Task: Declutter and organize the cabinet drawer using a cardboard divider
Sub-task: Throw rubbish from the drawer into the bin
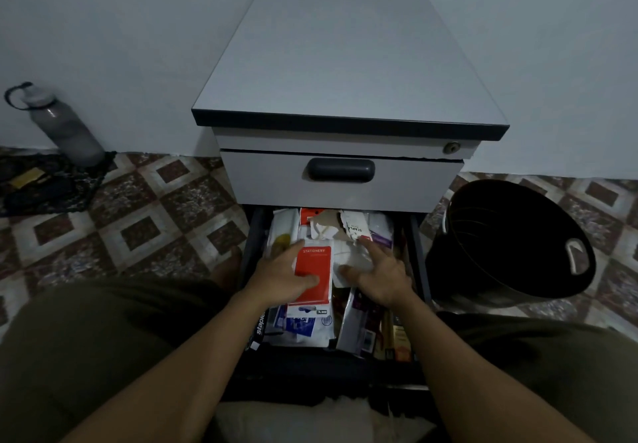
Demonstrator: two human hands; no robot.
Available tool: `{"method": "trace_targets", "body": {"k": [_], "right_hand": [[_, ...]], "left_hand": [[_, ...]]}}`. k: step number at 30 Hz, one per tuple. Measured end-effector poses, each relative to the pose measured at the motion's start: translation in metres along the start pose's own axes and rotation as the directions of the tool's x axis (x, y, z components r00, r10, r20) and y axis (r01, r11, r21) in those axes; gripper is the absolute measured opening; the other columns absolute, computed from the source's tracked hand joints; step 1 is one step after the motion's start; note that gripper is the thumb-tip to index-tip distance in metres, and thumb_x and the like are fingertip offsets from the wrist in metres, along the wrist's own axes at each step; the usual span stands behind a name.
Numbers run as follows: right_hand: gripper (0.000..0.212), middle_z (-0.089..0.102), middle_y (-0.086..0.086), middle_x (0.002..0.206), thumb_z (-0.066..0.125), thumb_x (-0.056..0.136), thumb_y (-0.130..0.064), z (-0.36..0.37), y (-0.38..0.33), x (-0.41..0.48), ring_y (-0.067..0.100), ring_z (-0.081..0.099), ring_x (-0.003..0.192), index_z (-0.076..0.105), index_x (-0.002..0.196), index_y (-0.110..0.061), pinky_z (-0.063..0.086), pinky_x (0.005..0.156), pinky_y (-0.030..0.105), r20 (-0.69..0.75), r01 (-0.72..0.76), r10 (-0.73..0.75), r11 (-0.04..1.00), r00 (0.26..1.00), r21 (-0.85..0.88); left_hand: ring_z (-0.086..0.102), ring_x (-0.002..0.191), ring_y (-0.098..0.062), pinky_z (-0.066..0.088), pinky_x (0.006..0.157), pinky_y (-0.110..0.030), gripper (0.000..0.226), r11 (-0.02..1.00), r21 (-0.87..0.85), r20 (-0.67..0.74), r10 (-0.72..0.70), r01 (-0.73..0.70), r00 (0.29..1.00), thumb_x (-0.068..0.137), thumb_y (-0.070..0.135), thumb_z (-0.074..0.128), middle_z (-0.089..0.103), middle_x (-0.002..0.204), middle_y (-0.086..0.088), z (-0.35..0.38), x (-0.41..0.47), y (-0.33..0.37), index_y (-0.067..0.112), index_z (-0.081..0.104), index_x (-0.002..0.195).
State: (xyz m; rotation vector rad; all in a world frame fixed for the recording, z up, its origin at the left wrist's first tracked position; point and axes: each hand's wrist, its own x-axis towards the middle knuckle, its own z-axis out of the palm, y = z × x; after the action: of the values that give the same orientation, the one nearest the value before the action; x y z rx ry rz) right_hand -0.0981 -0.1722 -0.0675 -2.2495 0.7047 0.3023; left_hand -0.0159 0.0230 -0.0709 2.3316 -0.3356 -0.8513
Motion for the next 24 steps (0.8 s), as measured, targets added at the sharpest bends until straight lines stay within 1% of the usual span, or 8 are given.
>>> {"method": "trace_targets", "body": {"k": [2,4,9,13,15,18,20,24], "right_hand": [[0.079,0.021,0.000,0.163,0.063,0.082,-0.066,0.001,-0.004,-0.005,0.039,0.016,0.147,0.028,0.149,-0.046,0.020,0.116,0.059,0.001,0.031,-0.031,0.996,1.000,-0.079],[0.075,0.026,0.001,0.160,0.064,0.082,-0.064,0.000,-0.005,-0.008,0.037,0.022,0.145,0.032,0.147,-0.046,0.024,0.115,0.059,-0.022,0.056,-0.059,0.991,0.998,-0.118],[0.053,0.042,-0.007,0.149,0.063,0.083,-0.061,-0.006,0.005,-0.015,0.029,0.028,0.139,0.051,0.133,-0.047,0.026,0.112,0.052,-0.057,0.081,-0.092,0.982,0.994,-0.173],[0.012,0.060,-0.013,0.116,0.059,0.087,-0.043,-0.011,0.000,-0.011,0.021,0.037,0.122,0.068,0.094,-0.037,0.018,0.091,0.039,-0.285,0.108,-0.097,0.994,0.954,0.024],[0.016,0.057,-0.010,0.123,0.061,0.088,-0.042,-0.013,-0.005,-0.002,0.022,0.038,0.125,0.065,0.103,-0.038,0.019,0.094,0.039,-0.331,0.138,-0.104,0.987,0.938,0.080],[0.048,0.033,-0.005,0.156,0.056,0.092,-0.051,-0.013,-0.014,0.014,0.028,0.021,0.144,0.047,0.139,-0.046,0.015,0.112,0.054,-0.165,0.159,-0.152,0.987,0.974,0.033],[0.056,0.019,-0.002,0.163,0.046,0.093,-0.059,-0.009,-0.019,0.021,0.029,0.008,0.150,0.036,0.146,-0.047,0.007,0.118,0.056,-0.023,0.181,-0.182,0.983,0.983,-0.023],[0.058,0.023,0.002,0.162,0.036,0.092,-0.059,-0.004,-0.017,0.014,0.020,0.006,0.151,0.040,0.147,-0.040,-0.005,0.121,0.045,0.070,0.228,-0.221,0.964,0.973,-0.133]], "left_hand": [[0.013,0.149,-0.034,0.020,0.118,-0.057,0.089,0.991,0.129,-0.037,0.042,-0.037,0.998,0.084,0.051,0.068,0.006,0.165,0.008,0.005,-0.005,0.004,0.044,0.014,0.155],[0.009,0.150,-0.032,0.016,0.119,-0.059,0.086,0.981,0.181,-0.053,0.078,-0.068,0.996,0.086,0.051,0.067,0.008,0.165,0.008,0.008,-0.012,0.009,0.043,0.016,0.155],[0.055,0.119,-0.018,0.056,0.089,-0.043,0.061,0.992,-0.096,-0.155,0.067,-0.082,0.986,0.085,0.052,0.063,0.046,0.144,0.008,0.001,-0.005,0.003,0.053,0.037,0.140],[0.056,0.094,-0.003,0.048,0.068,-0.022,0.045,0.967,-0.211,-0.355,0.060,-0.142,0.933,0.095,0.039,0.058,0.051,0.134,0.005,-0.009,-0.001,0.007,0.041,0.048,0.138],[0.056,0.110,-0.012,0.052,0.078,-0.030,0.055,0.973,-0.200,-0.336,0.041,-0.114,0.941,0.095,0.044,0.056,0.040,0.144,0.003,-0.015,0.003,0.008,0.046,0.037,0.146],[0.052,0.124,-0.018,0.047,0.099,-0.045,0.062,0.987,-0.126,-0.173,0.072,-0.095,0.982,0.095,0.058,0.049,0.031,0.153,0.008,-0.020,0.011,0.010,0.053,0.021,0.149],[0.057,0.107,-0.008,0.050,0.085,-0.034,0.054,0.985,-0.150,-0.063,0.080,-0.089,0.995,0.099,0.055,0.044,0.035,0.150,0.005,-0.017,0.009,0.014,0.051,0.026,0.149],[0.027,0.147,-0.029,0.039,0.110,-0.055,0.050,0.994,-0.049,-0.023,0.099,-0.100,0.995,0.096,0.058,0.045,0.003,0.166,0.006,-0.008,0.007,0.008,0.053,0.036,0.145]]}}
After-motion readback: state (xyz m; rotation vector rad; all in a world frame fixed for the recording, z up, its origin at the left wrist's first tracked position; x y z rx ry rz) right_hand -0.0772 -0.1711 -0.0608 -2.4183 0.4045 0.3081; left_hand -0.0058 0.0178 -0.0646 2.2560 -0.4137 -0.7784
